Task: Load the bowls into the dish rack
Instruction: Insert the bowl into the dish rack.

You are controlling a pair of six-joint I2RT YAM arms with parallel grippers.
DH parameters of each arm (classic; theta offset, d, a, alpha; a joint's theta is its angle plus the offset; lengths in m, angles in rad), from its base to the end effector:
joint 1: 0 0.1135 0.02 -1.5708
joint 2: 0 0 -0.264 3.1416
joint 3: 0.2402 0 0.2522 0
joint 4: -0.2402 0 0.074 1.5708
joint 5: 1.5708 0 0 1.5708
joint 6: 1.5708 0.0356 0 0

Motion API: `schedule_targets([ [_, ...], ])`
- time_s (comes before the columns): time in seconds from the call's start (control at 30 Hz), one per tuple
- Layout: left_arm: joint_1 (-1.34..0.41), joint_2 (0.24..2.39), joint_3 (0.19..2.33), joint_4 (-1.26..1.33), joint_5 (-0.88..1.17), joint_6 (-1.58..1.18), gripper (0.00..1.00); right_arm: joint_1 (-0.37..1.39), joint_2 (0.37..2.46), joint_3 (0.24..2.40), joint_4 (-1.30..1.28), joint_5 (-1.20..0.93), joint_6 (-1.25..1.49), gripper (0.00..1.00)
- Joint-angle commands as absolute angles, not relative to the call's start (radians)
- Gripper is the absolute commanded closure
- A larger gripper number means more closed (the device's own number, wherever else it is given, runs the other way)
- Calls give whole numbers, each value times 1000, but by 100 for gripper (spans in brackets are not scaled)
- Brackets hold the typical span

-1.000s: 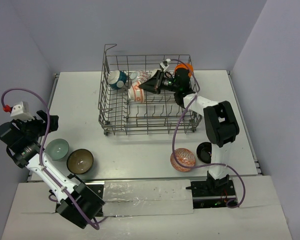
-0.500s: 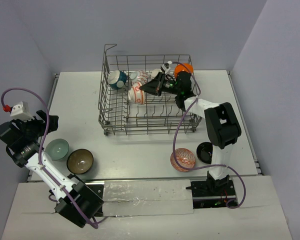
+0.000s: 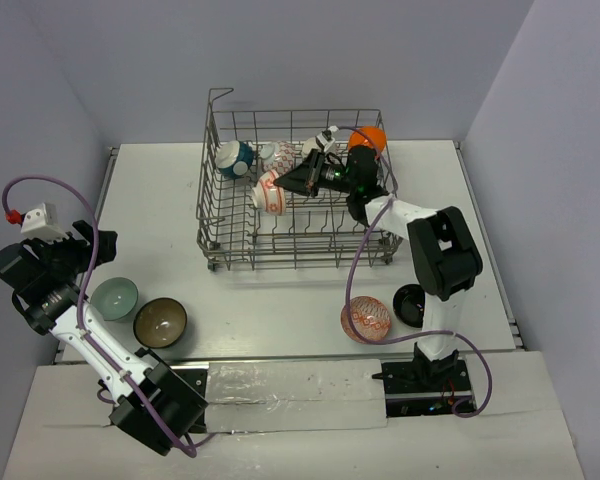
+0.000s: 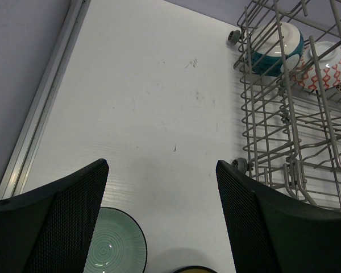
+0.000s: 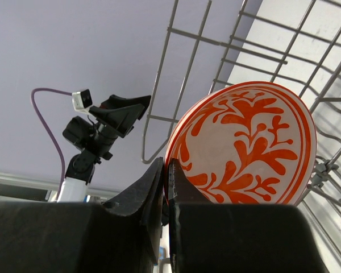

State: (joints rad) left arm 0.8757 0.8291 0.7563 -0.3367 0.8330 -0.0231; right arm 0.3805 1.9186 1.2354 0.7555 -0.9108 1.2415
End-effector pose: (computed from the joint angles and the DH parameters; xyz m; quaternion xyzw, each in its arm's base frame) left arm 0.1356 0.1215 0.3112 -0.1323 0.7851 -0.1005 0.5966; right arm 0.3920 0.1871 0.2605 -0.0374 0.6903 0.6831 0.2358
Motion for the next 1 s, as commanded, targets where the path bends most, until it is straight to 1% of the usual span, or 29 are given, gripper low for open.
schedule_targets([
  [0.0,879,821,758,-308,854,-23,17,402,1855,1261,810,-902,1230,100],
  [0.33,879,825,759,-310,853,-25,17,420,1862,1227,844,-861,1275,100],
  [0.97,879,819,759,-318,847,-11,17,402,1954,1252,844,-888,1207,100],
])
